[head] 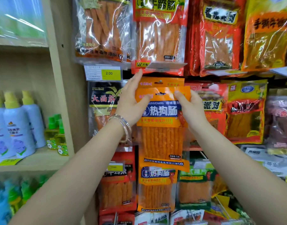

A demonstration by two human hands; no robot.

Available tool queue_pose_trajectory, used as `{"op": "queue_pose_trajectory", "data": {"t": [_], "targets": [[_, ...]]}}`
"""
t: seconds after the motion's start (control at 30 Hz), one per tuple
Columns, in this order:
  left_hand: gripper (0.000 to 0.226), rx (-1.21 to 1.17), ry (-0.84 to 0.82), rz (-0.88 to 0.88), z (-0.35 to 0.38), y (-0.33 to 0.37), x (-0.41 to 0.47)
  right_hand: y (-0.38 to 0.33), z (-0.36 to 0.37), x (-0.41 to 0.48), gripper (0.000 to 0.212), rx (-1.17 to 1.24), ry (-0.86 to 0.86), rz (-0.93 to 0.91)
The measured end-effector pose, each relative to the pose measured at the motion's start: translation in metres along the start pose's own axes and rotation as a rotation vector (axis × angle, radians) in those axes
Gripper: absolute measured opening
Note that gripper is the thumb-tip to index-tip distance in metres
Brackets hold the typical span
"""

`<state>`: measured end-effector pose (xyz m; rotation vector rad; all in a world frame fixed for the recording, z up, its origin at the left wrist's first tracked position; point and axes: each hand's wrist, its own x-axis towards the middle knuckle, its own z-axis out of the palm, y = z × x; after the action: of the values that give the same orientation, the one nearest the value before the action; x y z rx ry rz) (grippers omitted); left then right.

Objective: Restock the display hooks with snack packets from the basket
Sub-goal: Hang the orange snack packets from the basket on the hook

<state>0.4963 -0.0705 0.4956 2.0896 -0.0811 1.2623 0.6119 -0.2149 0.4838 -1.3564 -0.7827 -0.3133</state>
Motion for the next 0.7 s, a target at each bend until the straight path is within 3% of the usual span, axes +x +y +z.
{"op": "queue_pose_trajectory", "data": {"t": [0.1,0.33,0.53,0.63,0.7], "targets": [[0.073,0.106,-0.038,0.067,0.004,0.010,0.006,-0.007,0.002,0.010,0.013,0.001,0.035,-0.021],[0.077,0.008,-0.056,0.020,0.011,0.014,0.006,-0.016,0.008,0.038,0.019,-0.050,0.110,-0.001],[0.077,0.004,-0.079,0.020,0.013,0.002,0.004,-0.006,0.016,0.048,0.014,-0.161,0.074,0.061],[0.069,0.032,-0.077,-0.002,0.017,-0.013,-0.002,0.002,0.017,0.045,0.012,-0.174,0.125,-0.010],[0.066,0.118,-0.102,-0.015,0.023,-0.026,-0.009,0.010,0.014,0.035,0.028,-0.221,0.169,-0.081]]}}
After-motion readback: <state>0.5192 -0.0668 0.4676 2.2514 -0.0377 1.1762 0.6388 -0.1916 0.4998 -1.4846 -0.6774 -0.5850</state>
